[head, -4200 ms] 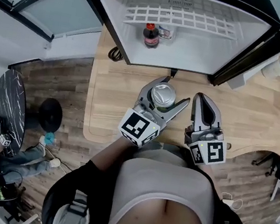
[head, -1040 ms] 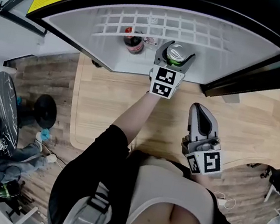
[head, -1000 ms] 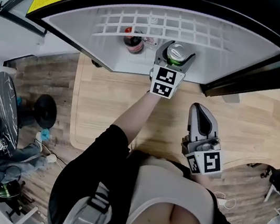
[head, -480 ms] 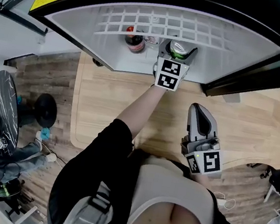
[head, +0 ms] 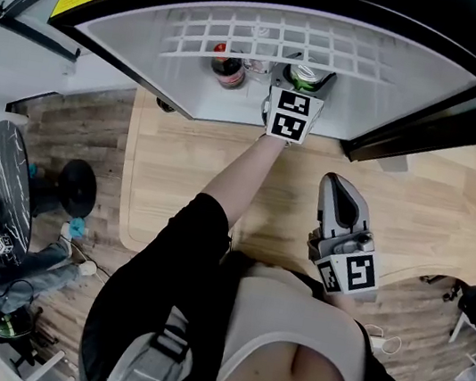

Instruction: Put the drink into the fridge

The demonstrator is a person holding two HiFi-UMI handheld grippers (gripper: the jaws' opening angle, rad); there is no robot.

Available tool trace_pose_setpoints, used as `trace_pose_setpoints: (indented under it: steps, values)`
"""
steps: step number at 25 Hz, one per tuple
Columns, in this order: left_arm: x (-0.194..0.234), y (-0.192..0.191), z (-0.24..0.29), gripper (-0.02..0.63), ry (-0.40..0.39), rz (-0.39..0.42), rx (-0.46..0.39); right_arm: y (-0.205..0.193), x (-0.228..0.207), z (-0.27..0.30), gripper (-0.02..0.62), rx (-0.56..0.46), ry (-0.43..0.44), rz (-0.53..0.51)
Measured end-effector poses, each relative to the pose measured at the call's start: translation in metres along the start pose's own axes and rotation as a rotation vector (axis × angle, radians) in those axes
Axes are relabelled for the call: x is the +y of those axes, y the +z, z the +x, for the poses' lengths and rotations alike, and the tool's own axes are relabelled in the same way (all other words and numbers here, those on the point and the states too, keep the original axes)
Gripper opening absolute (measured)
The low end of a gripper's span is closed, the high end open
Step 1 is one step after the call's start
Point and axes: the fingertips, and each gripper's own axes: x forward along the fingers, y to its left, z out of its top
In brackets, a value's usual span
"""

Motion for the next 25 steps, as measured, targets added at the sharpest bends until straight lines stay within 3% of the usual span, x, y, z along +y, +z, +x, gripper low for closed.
trace_pose_setpoints:
  steps: [25]
  values:
    - [0.007,0.005,0.021,0.348,0.010,-0.003,-0.005,-0.001,0.000,-0.003,0.028,-0.005,-0.002,0.002]
